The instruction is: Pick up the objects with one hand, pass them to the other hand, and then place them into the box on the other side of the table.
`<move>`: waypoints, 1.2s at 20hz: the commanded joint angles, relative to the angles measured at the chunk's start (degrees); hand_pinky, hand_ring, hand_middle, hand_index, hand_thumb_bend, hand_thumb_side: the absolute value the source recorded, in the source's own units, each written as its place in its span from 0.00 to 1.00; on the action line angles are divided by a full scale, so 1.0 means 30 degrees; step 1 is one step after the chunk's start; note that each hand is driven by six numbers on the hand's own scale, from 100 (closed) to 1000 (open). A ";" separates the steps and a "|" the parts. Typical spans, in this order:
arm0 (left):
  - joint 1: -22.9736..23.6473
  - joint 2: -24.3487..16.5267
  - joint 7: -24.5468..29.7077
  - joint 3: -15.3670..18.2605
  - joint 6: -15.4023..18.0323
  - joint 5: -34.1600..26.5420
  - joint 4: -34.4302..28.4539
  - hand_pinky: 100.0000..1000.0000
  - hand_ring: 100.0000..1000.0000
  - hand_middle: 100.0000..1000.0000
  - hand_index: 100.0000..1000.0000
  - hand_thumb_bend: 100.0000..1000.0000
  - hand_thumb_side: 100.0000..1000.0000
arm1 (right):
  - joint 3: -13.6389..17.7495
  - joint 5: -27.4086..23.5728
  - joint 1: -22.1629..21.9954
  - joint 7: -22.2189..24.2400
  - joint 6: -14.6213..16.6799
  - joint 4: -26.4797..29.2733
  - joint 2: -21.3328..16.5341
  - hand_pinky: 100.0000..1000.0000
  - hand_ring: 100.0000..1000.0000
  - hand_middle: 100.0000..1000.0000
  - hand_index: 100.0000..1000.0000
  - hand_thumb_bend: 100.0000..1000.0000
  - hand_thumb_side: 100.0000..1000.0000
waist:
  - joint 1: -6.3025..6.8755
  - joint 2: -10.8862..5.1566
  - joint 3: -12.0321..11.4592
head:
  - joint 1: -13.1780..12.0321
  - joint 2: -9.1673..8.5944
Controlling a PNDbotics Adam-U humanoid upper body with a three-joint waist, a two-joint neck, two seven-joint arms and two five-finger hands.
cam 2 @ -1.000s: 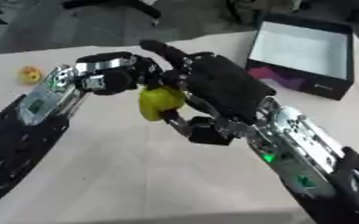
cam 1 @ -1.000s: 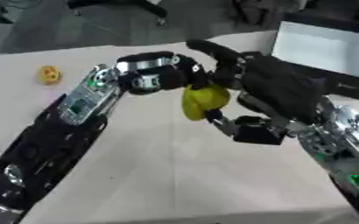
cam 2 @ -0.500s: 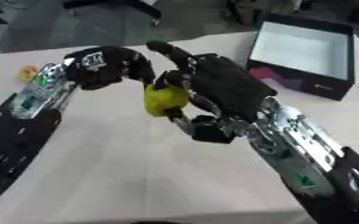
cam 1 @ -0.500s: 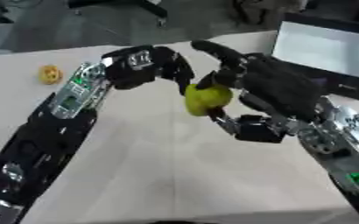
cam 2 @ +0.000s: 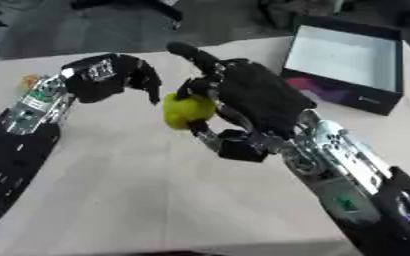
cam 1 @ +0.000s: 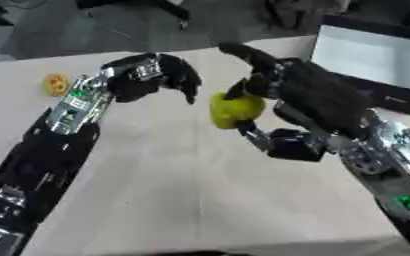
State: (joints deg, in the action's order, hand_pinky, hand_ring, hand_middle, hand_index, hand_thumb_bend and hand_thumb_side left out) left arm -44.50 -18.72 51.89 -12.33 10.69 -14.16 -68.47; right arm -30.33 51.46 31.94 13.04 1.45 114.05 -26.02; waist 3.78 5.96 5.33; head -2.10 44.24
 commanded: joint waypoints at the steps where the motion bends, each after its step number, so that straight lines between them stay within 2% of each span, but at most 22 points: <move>1: 0.0009 -0.1906 0.0026 0.0708 0.1254 -0.0004 -0.0882 0.68 0.53 0.51 0.69 0.12 0.79 | 0.0943 0.0477 -0.0125 -0.0190 -0.0782 0.0181 -0.1310 0.57 0.55 1.00 0.12 0.00 0.00 | -0.0062 -0.0338 -0.0131 | 0.0569 -0.0042; 4: 0.1039 -0.3849 -0.0337 0.1753 0.2784 -0.0620 -0.2389 0.67 0.53 0.51 0.69 0.08 0.73 | 0.2173 0.0979 -0.0999 -0.0431 -0.2541 0.0055 -0.2681 0.57 0.55 1.00 0.12 0.00 0.00 | 0.0005 -0.0358 -0.0392 | 0.1820 -0.0042; 6: 0.2217 -0.5135 -0.1403 0.2891 0.3707 -0.1189 -0.3751 0.67 0.53 0.51 0.69 0.07 0.70 | 0.3334 0.1411 -0.1529 -0.0963 -0.4053 -0.0852 -0.3548 0.56 0.56 1.00 0.12 0.00 0.00 | 0.0055 -0.0344 -0.0673 | 0.2915 -0.0045; 8: 0.3637 -0.5997 -0.2770 0.4198 0.4058 -0.1875 -0.5050 0.67 0.53 0.51 0.68 0.07 0.68 | 0.4506 0.1661 -0.1838 -0.1888 -0.5441 -0.2278 -0.4178 0.54 0.56 1.00 0.16 0.00 0.00 | 0.0086 -0.0286 -0.0962 | 0.3817 -0.0125; 10: 0.5004 -0.6295 -0.3901 0.5437 0.3967 -0.2342 -0.6216 0.67 0.53 0.51 0.68 0.07 0.67 | 0.5446 0.1546 -0.1907 -0.2937 -0.6515 -0.3948 -0.4610 0.53 0.57 1.00 0.20 0.00 0.00 | 0.0107 -0.0198 -0.1242 | 0.4490 -0.0190; 14: 0.6916 -0.5441 -0.5239 0.7276 0.3019 -0.2625 -0.7944 0.68 0.53 0.51 0.67 0.07 0.67 | 0.6702 0.0515 -0.1450 -0.4846 -0.7777 -0.7636 -0.5320 0.51 0.57 1.00 0.28 0.01 0.07 | 0.0149 0.0082 -0.1970 | 0.5685 -0.0431; 15: 0.7192 -0.5097 -0.5410 0.7586 0.2740 -0.2580 -0.8275 0.68 0.53 0.51 0.67 0.07 0.67 | 0.6921 0.0274 -0.1278 -0.5218 -0.7930 -0.8519 -0.5486 0.50 0.57 1.00 0.29 0.00 0.01 | 0.0172 0.0153 -0.2184 | 0.5957 -0.0519; 16: 0.7402 -0.4742 -0.5578 0.7843 0.2428 -0.2515 -0.8553 0.68 0.53 0.50 0.67 0.07 0.67 | 0.7145 0.0056 -0.1122 -0.5563 -0.8065 -0.9350 -0.5638 0.50 0.57 1.00 0.30 0.03 0.09 | 0.0205 0.0229 -0.2409 | 0.6237 -0.0638; 20: 0.7875 -0.3343 -0.5905 0.8437 0.1593 -0.2400 -0.9654 0.68 0.53 0.50 0.67 0.07 0.68 | 0.8199 -0.0634 -0.0685 -0.7146 -0.8575 -1.2029 -0.6392 0.49 0.57 1.00 0.32 0.05 0.13 | 0.0328 0.0659 -0.3515 | 0.7651 -0.1325; 22: 0.8093 -0.2750 -0.5921 0.8602 0.1261 -0.2240 -1.0028 0.68 0.53 0.50 0.67 0.07 0.68 | 0.8673 -0.0842 -0.0583 -0.7995 -0.8847 -1.2895 -0.6779 0.49 0.57 1.00 0.36 0.07 0.17 | 0.0342 0.0866 -0.4098 | 0.8339 -0.1601; 23: 0.8187 -0.2495 -0.5921 0.8667 0.1102 -0.2150 -1.0128 0.68 0.53 0.50 0.66 0.07 0.69 | 0.8892 -0.0935 -0.0545 -0.8377 -0.9005 -1.3242 -0.6945 0.49 0.57 1.00 0.41 0.14 0.20 | 0.0336 0.0963 -0.4372 | 0.8660 -0.1735; 24: 0.8283 -0.2270 -0.5896 0.8705 0.0957 -0.2035 -1.0197 0.68 0.53 0.50 0.66 0.06 0.69 | 0.9093 -0.1006 -0.0502 -0.8741 -0.9161 -1.3538 -0.7110 0.49 0.58 1.00 0.52 0.37 0.28 | 0.0319 0.1067 -0.4647 | 0.8992 -0.1876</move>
State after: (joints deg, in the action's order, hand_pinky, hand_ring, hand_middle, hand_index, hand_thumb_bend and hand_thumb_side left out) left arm -19.27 -25.20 34.29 12.77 14.21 -20.73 -97.68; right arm -4.54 48.99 29.31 -11.67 -25.53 74.23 -44.40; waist 4.93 9.90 -8.97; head 23.66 39.72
